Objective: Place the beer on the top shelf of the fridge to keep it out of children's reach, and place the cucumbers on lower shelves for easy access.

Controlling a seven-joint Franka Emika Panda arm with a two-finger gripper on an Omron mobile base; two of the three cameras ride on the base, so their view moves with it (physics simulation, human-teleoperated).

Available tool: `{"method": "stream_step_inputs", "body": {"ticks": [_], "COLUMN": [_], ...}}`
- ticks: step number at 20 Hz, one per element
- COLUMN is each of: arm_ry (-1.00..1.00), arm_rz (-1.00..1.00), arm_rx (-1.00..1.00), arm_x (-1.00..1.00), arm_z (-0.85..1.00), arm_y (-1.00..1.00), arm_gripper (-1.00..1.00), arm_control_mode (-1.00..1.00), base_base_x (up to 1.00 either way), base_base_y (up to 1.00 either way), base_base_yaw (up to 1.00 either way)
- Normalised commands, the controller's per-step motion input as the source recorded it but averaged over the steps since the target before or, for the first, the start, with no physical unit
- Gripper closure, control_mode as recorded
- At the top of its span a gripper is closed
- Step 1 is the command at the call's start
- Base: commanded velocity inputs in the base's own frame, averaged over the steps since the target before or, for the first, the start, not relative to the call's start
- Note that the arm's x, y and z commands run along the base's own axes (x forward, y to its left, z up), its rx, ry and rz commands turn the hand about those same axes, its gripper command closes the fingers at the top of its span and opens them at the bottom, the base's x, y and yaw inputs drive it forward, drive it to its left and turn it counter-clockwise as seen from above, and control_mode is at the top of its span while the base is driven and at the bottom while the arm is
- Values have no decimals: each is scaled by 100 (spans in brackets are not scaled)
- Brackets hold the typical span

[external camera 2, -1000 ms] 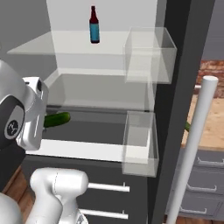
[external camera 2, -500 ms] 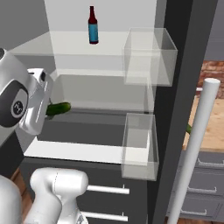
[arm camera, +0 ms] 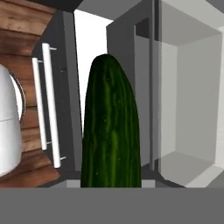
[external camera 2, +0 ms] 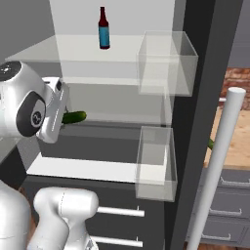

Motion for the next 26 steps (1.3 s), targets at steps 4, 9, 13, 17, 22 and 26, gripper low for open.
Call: {"method": "stream_step_inputs", "body": {"ticks": [4, 9, 13, 17, 22, 26], "arm_ry": [-8, -7, 0, 0, 0, 0], "arm_rz": [-1, 0, -1, 0, 0, 0], "arm_rx": [1, 5, 8, 8, 11, 7], "arm_x": [58, 69, 72, 65, 64, 63], "arm_z": [-47, -38, -11, -2, -3, -3], "arm_y": [0, 0, -1, 0, 0, 0], "arm_gripper": [100, 100, 100, 100, 100, 100], "arm_control_mode": [-100, -100, -100, -100, -100, -100], "base_base_x": [0, 0, 0, 0, 0, 0], "base_base_y": [0, 0, 0, 0, 0, 0], "base_base_yaw": [0, 0, 0, 0, 0, 0]}}
